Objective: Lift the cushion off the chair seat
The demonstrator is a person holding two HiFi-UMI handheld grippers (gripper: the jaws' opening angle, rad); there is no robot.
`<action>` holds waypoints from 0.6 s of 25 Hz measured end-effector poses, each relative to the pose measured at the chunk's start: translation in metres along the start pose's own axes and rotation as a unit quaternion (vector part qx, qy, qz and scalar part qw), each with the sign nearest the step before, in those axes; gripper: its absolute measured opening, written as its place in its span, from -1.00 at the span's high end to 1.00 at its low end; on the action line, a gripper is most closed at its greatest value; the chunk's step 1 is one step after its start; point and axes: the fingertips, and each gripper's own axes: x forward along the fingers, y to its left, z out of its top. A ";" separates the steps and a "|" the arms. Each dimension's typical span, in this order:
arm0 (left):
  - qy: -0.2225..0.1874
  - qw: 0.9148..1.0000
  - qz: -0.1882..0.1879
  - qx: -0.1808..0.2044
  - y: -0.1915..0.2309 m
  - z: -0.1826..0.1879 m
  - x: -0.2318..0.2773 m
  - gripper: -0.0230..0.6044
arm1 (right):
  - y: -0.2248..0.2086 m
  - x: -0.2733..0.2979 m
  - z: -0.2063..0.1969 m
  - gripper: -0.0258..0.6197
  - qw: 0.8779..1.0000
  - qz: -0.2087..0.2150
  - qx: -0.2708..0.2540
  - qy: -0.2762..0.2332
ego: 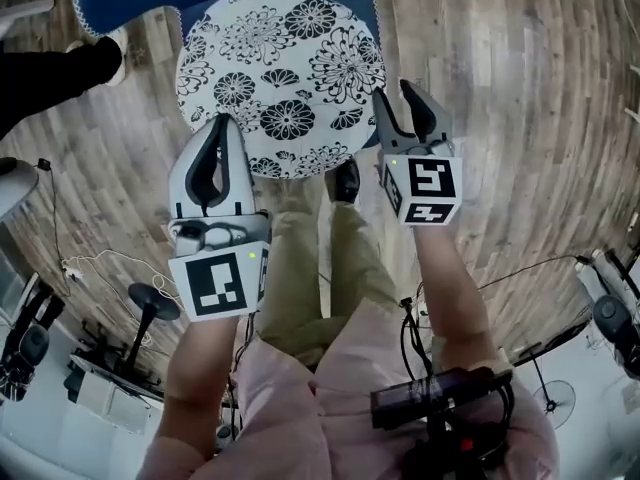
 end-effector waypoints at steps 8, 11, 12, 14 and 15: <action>0.024 1.000 -0.003 -0.002 0.003 -0.046 0.018 0.89 | -0.006 0.042 -0.068 0.34 0.998 0.001 0.032 0.048; 0.028 1.000 -0.004 0.000 0.003 -0.053 0.022 0.89 | -0.006 0.055 -0.088 0.33 0.997 0.003 0.039 0.068; 0.030 1.000 -0.005 0.002 0.003 -0.054 0.022 0.89 | -0.006 0.058 -0.094 0.33 0.996 0.003 0.040 0.075; 0.032 0.999 -0.005 0.004 0.004 -0.056 0.023 0.89 | -0.008 0.063 -0.104 0.36 0.995 0.000 0.046 0.088; 0.032 0.999 -0.004 0.004 0.005 -0.056 0.023 0.89 | -0.009 0.065 -0.107 0.37 0.995 -0.001 0.046 0.092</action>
